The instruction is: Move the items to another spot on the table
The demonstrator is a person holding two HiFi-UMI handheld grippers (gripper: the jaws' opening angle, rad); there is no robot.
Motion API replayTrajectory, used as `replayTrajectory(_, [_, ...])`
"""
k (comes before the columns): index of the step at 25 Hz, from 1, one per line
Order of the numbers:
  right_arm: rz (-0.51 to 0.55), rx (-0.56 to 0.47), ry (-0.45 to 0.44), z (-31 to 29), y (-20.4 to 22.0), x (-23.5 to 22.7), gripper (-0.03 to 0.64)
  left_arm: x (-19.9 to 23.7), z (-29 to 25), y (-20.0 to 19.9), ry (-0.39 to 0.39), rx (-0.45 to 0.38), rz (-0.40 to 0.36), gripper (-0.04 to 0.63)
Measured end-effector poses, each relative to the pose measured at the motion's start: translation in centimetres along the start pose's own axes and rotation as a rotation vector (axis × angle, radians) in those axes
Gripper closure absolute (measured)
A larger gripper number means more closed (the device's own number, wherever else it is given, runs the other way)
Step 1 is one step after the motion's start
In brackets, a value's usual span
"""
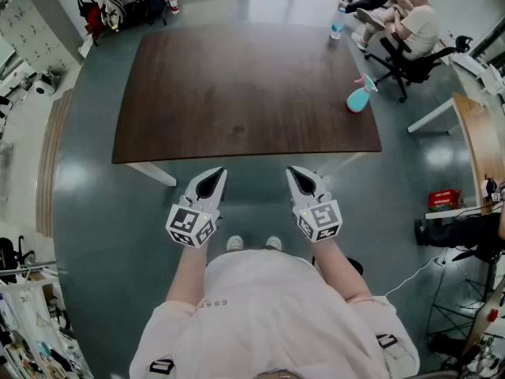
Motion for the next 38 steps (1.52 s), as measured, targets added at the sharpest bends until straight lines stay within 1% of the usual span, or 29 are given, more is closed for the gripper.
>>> replayTrajectory(10, [-0.003,0.008,0.006,0.0,0.3,0.5,0.627,0.3,0.4,0.2,0.004,0.004,0.002,0.580])
replayTrajectory(19, [-0.055,-0.001,0.076,-0.6,0.3,1.3,0.627,1.8,0.7,0.0,0.057,0.013,-0.009,0.580])
replayTrajectory(27, [-0.088,0.005,0.164,-1.9,0.3,2.1,0.627,5.1,0.6,-0.3,0.111,0.029,-0.015,0.580])
replayTrajectory(30, [-0.061,0.018,0.203,-1.9,0.3,1.8,0.626,5.4,-0.3,-0.5,0.129,0.007,-0.002,0.580])
replayTrajectory(33, [-0.028,0.015,0.212,-1.8,0.2,0.9,0.627,4.8,-2.0,-0.9,0.159,0.003,-0.007,0.580])
replayTrajectory(38, [-0.009,0.018,0.238,-1.6,0.1,-3.3,0.626,3.2,-6.5,-1.4,0.189,0.012,-0.011,0.580])
Point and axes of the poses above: the fingertips, and each gripper's own axes: z backward along the fingers, x to its left, y out of its underside, the point moved 7 cm from there along z, backward along the fingers, and after that the axes turned 4 degrees about x, right-handed, at the moved point
